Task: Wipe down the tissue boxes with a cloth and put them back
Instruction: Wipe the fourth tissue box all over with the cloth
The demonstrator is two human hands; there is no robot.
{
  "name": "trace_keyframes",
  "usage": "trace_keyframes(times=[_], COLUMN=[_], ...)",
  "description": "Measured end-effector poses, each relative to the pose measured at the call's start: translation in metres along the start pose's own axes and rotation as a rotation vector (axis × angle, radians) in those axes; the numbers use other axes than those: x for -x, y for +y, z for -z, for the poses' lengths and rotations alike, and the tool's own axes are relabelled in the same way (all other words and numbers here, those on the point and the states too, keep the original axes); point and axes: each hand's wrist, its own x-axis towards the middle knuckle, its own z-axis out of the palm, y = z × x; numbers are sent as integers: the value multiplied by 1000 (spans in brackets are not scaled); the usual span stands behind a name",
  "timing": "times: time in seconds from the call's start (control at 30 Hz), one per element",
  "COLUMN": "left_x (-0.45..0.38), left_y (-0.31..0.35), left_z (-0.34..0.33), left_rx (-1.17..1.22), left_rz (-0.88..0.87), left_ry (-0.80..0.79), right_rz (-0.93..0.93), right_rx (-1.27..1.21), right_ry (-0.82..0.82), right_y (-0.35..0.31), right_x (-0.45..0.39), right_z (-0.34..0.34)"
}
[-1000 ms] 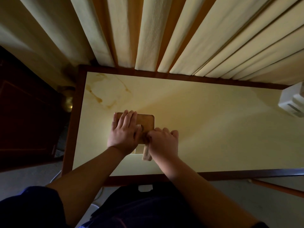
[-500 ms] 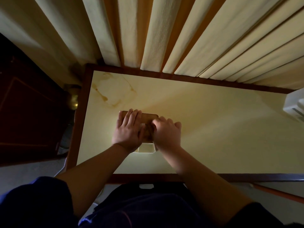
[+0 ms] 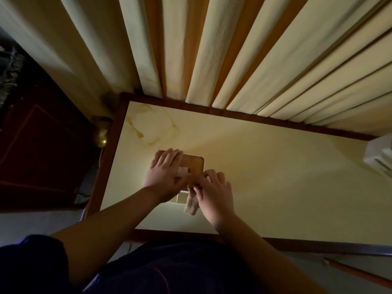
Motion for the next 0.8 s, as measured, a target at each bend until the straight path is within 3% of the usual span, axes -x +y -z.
trace_keyframes(times=[0.17, 0.3, 0.4, 0.47, 0.53, 0.67, 0.73, 0.8], left_x=[-6, -15, -29, -42, -55, -69, -71, -64], left_y=[1, -8, -4, 0, 2, 0, 0, 0], left_z=[33, 42, 49, 51, 52, 53, 58, 62], left_rx=[-14, -288, -312, -440, -559, -627, -661, -564], left_rz=[-17, -189, -267, -419, -605, -890, -829, -648], left_ry=[-178, -410, -500, -551, -558, -420, -486, -562], right_rz=[83, 116, 142, 120, 108, 122, 129, 144], right_rx=[-200, -247, -215, -245, -253, -178, -151, -138], right_ry=[-19, 65, -11, -88, -132, -157, -187, -198], right_y=[21, 40, 47, 47, 44, 35, 31, 31], right_x=[2, 13, 12, 11, 11, 10, 8, 5], right_z=[12, 26, 41, 50, 56, 56, 52, 46])
